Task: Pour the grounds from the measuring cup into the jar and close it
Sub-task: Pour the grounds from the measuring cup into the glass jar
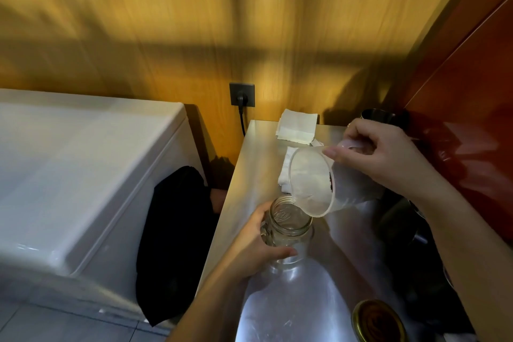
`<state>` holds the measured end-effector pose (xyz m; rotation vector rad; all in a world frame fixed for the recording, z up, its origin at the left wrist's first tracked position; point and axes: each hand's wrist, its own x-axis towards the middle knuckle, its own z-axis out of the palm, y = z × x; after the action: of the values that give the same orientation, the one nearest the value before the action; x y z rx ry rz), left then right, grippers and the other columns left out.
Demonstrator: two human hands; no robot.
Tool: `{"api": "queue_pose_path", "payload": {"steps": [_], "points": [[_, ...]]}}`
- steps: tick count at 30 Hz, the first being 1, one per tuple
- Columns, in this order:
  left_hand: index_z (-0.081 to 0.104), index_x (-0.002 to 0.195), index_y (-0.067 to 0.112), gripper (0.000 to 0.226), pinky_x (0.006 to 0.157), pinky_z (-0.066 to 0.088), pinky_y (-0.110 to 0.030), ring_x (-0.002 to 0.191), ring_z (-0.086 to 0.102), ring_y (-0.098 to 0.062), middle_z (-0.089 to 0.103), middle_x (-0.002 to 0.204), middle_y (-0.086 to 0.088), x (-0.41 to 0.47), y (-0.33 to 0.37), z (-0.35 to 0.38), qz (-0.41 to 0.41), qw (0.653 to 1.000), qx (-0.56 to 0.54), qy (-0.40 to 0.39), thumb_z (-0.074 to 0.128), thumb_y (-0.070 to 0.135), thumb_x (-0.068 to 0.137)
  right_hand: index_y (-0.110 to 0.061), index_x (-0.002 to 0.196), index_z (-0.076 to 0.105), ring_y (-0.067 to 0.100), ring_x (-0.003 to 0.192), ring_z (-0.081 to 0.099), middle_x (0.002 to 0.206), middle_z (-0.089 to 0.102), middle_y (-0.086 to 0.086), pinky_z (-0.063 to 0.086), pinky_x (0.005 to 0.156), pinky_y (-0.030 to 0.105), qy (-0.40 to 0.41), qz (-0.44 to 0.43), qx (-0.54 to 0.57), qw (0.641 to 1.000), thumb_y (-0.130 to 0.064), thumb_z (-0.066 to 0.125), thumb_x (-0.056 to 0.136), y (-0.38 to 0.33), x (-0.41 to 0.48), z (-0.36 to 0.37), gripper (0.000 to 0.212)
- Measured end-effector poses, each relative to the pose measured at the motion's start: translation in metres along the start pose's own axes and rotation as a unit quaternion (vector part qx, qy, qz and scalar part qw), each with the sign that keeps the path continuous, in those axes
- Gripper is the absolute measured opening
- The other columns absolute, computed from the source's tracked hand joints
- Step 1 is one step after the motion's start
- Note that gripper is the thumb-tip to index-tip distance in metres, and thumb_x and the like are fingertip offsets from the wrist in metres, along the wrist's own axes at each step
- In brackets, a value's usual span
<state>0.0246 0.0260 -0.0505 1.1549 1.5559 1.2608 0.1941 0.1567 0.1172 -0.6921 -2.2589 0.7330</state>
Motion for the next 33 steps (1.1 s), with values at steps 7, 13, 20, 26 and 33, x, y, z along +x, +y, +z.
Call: {"api": "queue_pose_path", "payload": {"steps": [7, 13, 20, 26, 33], "points": [[0.047, 0.114, 0.041, 0.080, 0.078, 0.045, -0.006, 0.104, 0.059, 0.005, 0.061, 0.115, 0.011, 0.000, -0.001, 0.001, 0.000, 1.000, 0.012, 0.008, 0.090, 0.021, 0.050, -0.021, 0.086, 0.065, 0.021, 0.072, 0.057, 0.079, 0.064, 0.006, 0.047, 0.062, 0.041, -0.049, -0.040, -0.054, 0.997, -0.054, 0.060, 0.068, -0.017, 0.010, 0.003, 0.038], [0.045, 0.115, 0.041, 0.081, 0.079, 0.045, -0.006, 0.103, 0.058, 0.008, 0.061, 0.114, 0.011, 0.000, -0.003, 0.001, 0.000, 1.000, 0.014, 0.006, 0.091, 0.010, 0.056, -0.014, 0.085, 0.069, 0.016, 0.070, 0.050, 0.072, 0.052, -0.010, 0.041, 0.063, 0.037, -0.082, -0.070, -0.118, 0.987, -0.046, 0.063, 0.073, -0.023, 0.016, 0.010, 0.036], [0.045, 0.114, 0.043, 0.080, 0.078, 0.042, -0.003, 0.100, 0.057, 0.011, 0.059, 0.114, 0.013, -0.001, -0.003, 0.002, -0.003, 1.000, 0.023, 0.011, 0.091, 0.009, 0.058, -0.013, 0.088, 0.067, 0.024, 0.080, 0.052, 0.083, 0.061, 0.006, 0.044, 0.071, 0.048, -0.135, -0.094, -0.144, 0.976, -0.068, 0.042, 0.066, -0.030, 0.018, 0.013, 0.064], [0.044, 0.113, 0.045, 0.079, 0.075, 0.041, -0.001, 0.097, 0.057, 0.014, 0.059, 0.113, 0.014, -0.001, -0.002, 0.002, -0.004, 1.000, 0.026, 0.011, 0.091, 0.011, 0.058, -0.010, 0.090, 0.069, 0.023, 0.077, 0.050, 0.074, 0.056, 0.000, 0.045, 0.070, 0.051, -0.154, -0.128, -0.158, 0.967, -0.056, 0.049, 0.072, -0.033, 0.021, 0.016, 0.053], [0.044, 0.112, 0.043, 0.078, 0.077, 0.041, -0.001, 0.098, 0.057, 0.015, 0.060, 0.111, 0.013, -0.001, -0.001, 0.002, 0.002, 0.999, 0.031, 0.011, 0.090, 0.008, 0.059, -0.010, 0.089, 0.068, 0.025, 0.072, 0.048, 0.064, 0.038, -0.013, 0.044, 0.068, 0.051, -0.178, -0.171, -0.193, 0.950, -0.053, 0.051, 0.074, -0.031, 0.022, 0.023, 0.049]]}}
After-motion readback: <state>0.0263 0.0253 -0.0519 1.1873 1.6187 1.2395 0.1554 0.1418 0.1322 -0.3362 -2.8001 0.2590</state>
